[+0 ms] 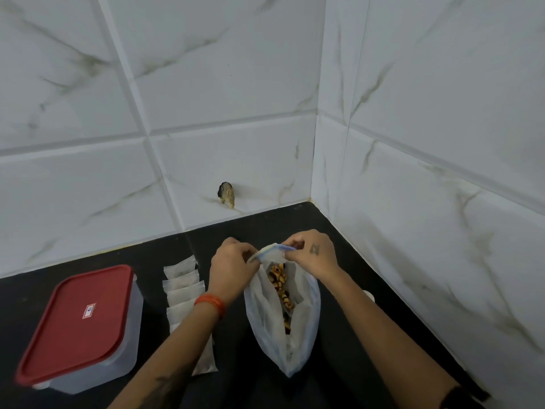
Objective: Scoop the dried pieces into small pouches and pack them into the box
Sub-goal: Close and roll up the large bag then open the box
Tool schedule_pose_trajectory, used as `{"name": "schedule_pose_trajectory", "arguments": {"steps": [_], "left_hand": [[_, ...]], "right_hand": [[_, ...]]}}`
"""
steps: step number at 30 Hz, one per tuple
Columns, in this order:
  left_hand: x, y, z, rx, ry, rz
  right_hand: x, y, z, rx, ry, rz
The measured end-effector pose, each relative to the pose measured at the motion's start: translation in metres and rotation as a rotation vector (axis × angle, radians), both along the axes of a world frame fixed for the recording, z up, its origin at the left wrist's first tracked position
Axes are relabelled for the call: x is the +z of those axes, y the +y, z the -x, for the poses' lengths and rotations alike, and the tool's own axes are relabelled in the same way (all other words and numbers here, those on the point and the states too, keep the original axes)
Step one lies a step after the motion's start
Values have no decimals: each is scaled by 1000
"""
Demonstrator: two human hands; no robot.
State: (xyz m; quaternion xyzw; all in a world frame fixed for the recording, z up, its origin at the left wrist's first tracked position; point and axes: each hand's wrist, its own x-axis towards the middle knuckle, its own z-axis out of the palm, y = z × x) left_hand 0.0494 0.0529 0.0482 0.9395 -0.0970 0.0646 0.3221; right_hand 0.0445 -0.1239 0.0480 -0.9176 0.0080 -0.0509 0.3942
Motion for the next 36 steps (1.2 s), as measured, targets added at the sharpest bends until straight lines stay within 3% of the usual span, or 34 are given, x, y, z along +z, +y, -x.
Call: {"name": "schedule_pose_trajectory", "arguments": {"steps": [3, 6, 8, 11, 12, 14, 17, 19, 24, 26, 29, 33, 36], "left_hand": [[-3, -8, 8, -25, -170, -113], [-11, -11, 10, -35, -177, -111], [-14, -7, 9, -19, -42, -18], [-10, 5, 12, -1, 497, 396], [-8, 10, 15, -25, 671, 514], [-7, 17, 22, -121, 840, 595], [-7, 13, 30, -159, 786, 650], [-3, 5, 33, -130, 734, 715], [1, -2, 41, -158, 823, 748], [1, 1, 46, -149, 839, 793], [1, 7, 52, -166, 857, 912], [-6, 14, 56, -180, 764, 880], [-10, 10, 58, -74, 657, 789]], "right_hand": [[-9, 11, 7, 23, -397, 332], [-26, 15, 11, 50, -570, 330], [-23, 10, 13, -24, -410, 178], [-11, -10, 19, -110, 38, -238], [-10, -18, 22, -145, 147, -319], [-14, -28, 29, -146, 334, -371], [-24, -25, 33, -151, 419, -419], [-26, -19, 30, -190, 301, -281], [-27, -1, 31, -266, -78, 83], [-28, -1, 31, -229, -76, 102], [-20, -9, 36, -221, 129, -11], [-14, -26, 61, -161, 550, -585], [-21, -23, 73, -83, 572, -610]]}}
